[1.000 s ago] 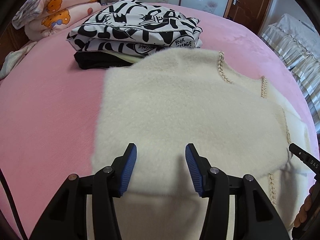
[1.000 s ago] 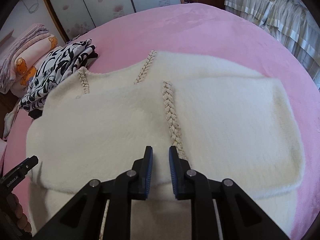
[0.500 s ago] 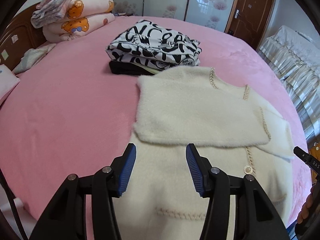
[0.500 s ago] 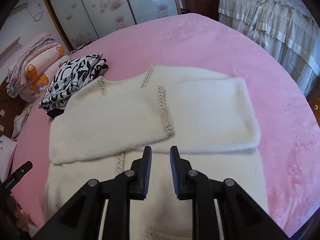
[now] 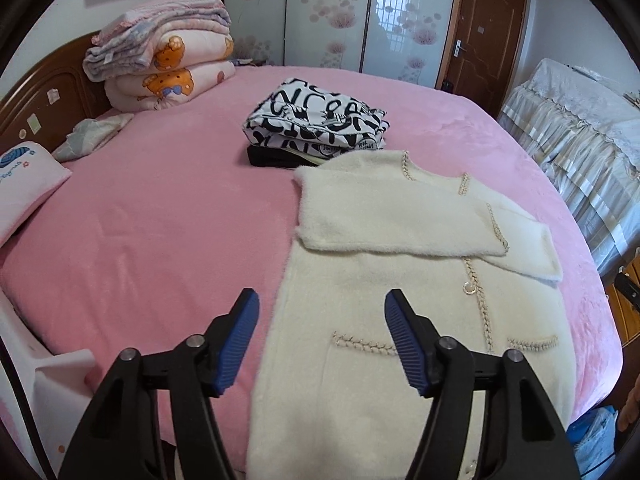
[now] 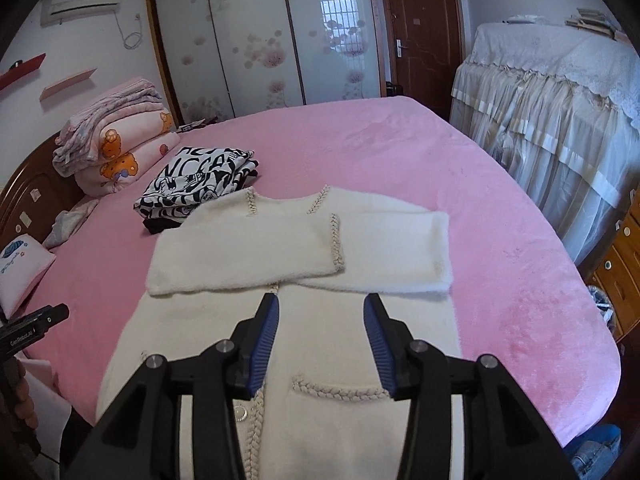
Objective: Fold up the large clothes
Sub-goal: 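Move both grippers down to the cardigan hem, then grasp the cardigan hem with the left gripper while the right gripper grasps it too, then lift the hem with both grippers and fold it toward the collar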
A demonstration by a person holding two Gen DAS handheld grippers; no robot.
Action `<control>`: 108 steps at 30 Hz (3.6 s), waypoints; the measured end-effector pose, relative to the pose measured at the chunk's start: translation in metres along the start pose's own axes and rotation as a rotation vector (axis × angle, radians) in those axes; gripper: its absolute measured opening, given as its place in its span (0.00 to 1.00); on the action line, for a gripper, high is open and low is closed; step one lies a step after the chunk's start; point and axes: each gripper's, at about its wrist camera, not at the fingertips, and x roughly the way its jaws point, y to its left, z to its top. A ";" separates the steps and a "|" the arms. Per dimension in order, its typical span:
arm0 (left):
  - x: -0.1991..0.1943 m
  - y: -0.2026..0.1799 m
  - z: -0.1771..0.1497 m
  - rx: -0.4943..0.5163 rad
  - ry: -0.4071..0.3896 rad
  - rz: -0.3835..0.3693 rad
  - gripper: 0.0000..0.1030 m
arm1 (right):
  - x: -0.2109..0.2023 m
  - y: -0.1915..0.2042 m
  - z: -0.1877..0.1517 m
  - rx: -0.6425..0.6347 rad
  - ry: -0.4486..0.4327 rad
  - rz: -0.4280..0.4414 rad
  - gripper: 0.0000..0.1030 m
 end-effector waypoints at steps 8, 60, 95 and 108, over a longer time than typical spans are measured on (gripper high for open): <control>-0.004 0.023 -0.044 0.017 0.027 0.017 0.64 | -0.028 0.002 -0.041 -0.118 -0.039 -0.044 0.63; 0.099 0.036 -0.155 0.018 0.427 -0.280 0.07 | 0.056 -0.125 -0.203 0.071 0.479 0.062 0.11; 0.205 0.024 0.077 -0.530 0.229 -0.434 0.10 | 0.185 -0.177 0.029 0.653 0.303 0.356 0.13; 0.264 0.017 0.083 -0.457 0.302 -0.435 0.40 | 0.219 -0.187 0.021 0.601 0.261 0.397 0.61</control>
